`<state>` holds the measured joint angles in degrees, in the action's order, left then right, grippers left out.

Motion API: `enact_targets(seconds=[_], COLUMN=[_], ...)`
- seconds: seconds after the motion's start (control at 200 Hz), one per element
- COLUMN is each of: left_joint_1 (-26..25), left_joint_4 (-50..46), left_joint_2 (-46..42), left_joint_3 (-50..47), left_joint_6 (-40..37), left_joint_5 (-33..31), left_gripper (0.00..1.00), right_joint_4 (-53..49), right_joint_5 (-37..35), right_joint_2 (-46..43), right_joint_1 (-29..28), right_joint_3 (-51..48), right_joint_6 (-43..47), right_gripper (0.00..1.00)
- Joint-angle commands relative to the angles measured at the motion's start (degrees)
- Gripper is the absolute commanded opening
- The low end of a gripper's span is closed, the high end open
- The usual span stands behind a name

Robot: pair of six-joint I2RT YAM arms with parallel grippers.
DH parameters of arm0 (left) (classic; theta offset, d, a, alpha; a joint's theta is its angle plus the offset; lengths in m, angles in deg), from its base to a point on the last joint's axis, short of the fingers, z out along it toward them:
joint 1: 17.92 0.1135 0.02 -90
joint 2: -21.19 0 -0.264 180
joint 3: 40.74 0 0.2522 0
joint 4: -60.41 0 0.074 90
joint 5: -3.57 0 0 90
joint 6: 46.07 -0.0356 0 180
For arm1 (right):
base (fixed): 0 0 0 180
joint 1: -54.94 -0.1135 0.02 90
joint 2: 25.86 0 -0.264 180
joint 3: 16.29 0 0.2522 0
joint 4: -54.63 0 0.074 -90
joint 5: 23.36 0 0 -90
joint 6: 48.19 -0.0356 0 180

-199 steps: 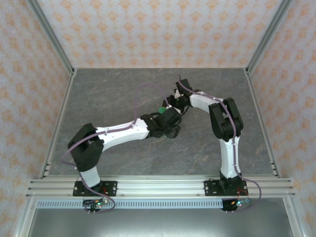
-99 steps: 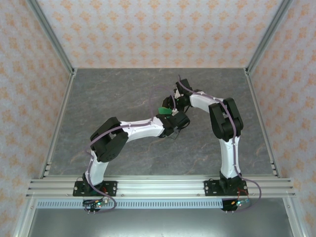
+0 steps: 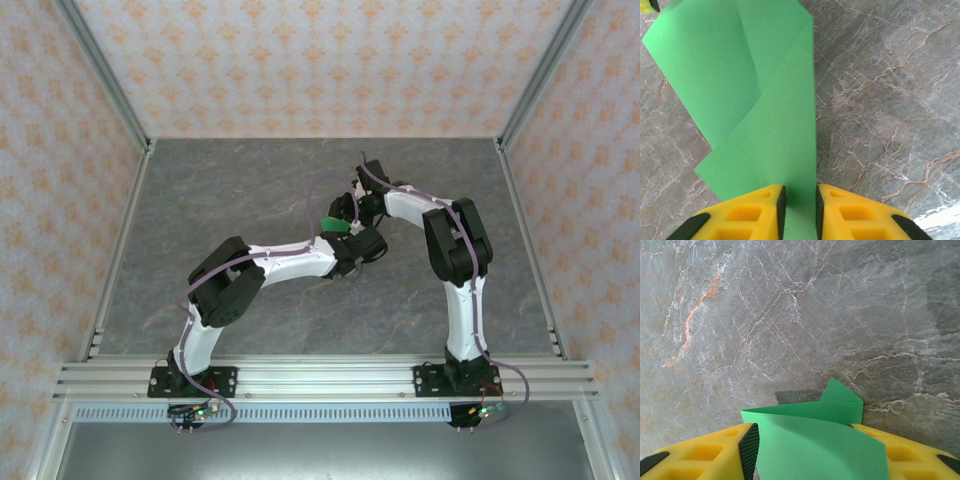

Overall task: Fold a paper plane with a square sheet of paper (fold left side to right side)
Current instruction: Fold the wing for the fifth time at the center of the table.

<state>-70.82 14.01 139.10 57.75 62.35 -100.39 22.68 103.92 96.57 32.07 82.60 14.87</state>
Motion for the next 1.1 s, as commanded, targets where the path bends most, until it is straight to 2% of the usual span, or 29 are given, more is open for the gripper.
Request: enact_targets(seconds=[0.0, 0.245, 0.656, 0.916, 1.096], left_joint_1=[-0.33, -0.15, 2.65, 5.62, 9.21], left_joint_4=[-1.21, -0.29, 5.85, 12.62, 18.75], left_joint_2=[0.26, -0.24, -3.95, -8.02, -11.52], left_joint_3=[1.27, 0.1, -5.55, -10.41, -13.82], left_joint_6=[0.11, 1.21, 3.55, 6.25, 10.35], left_joint_5=[-0.83, 0.28, 7.49, 14.81, 23.7], left_gripper=[0.21, 0.11, 0.07, 0.05, 0.04], right_joint_4=[-3.26, -2.87, -0.17, 0.66, 0.94], right_joint_5=[-1.59, -0.94, 0.68, -3.42, -4.49], right_joint_2=[2.17, 1.64, -6.85, -17.28, -24.15], right_joint_1=[-0.56, -0.46, 3.38, 7.2, 10.05], right_joint_3=[1.17, 1.43, 2.89, -4.42, -12.14], right_joint_6=[0.75, 0.54, -2.14, -1.9, -0.08], right_gripper=[0.53, 0.54, 0.72, 0.8, 0.8])
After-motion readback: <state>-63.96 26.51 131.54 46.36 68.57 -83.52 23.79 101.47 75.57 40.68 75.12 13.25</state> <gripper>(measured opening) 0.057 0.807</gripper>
